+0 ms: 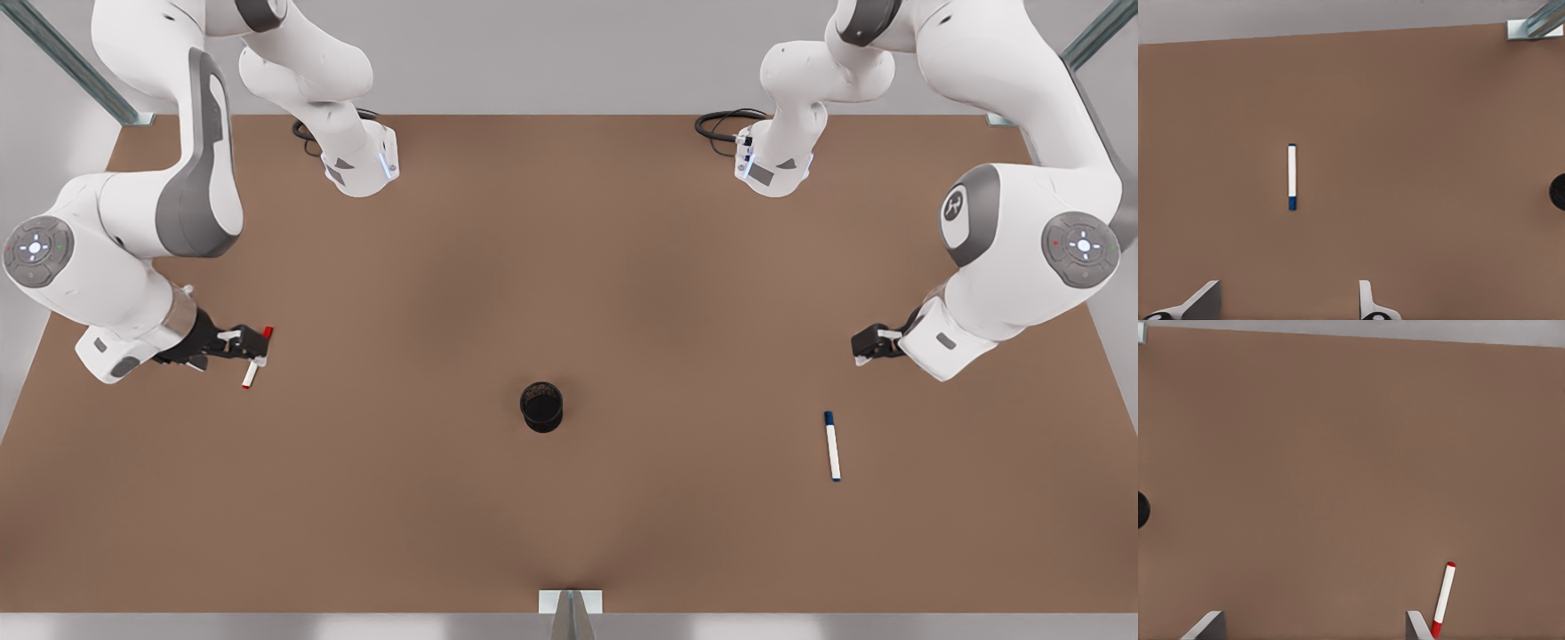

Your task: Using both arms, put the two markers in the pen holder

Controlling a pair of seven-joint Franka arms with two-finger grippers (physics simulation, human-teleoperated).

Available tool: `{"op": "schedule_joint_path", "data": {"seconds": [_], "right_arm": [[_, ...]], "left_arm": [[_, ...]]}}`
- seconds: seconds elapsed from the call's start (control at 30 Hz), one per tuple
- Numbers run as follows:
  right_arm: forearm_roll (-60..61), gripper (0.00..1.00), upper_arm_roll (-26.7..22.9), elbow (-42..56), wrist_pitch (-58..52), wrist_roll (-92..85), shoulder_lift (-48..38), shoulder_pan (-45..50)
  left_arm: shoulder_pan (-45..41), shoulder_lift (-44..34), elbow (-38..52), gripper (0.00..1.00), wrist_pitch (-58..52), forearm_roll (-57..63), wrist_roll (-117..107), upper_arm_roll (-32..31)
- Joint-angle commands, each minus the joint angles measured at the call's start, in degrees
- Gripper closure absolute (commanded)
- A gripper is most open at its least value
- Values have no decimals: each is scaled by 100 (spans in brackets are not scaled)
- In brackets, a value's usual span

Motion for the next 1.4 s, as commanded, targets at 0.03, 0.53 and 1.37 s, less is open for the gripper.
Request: {"op": "schedule_joint_path", "data": {"seconds": [0.03,0.53,1.37], "right_arm": [[15,0,-10,42,84,61,22,-35],[-2,0,-10,-2322,1763,18,-127,-668],[-301,14,-71,-3526,4689,-1204,1596,-1951]], "left_arm": [[1,77,12,0,75,26,-233,-1],[854,2239,-761,0,3512,-484,452,16],[801,3101,-709,35,3661,-255,479,16]]}}
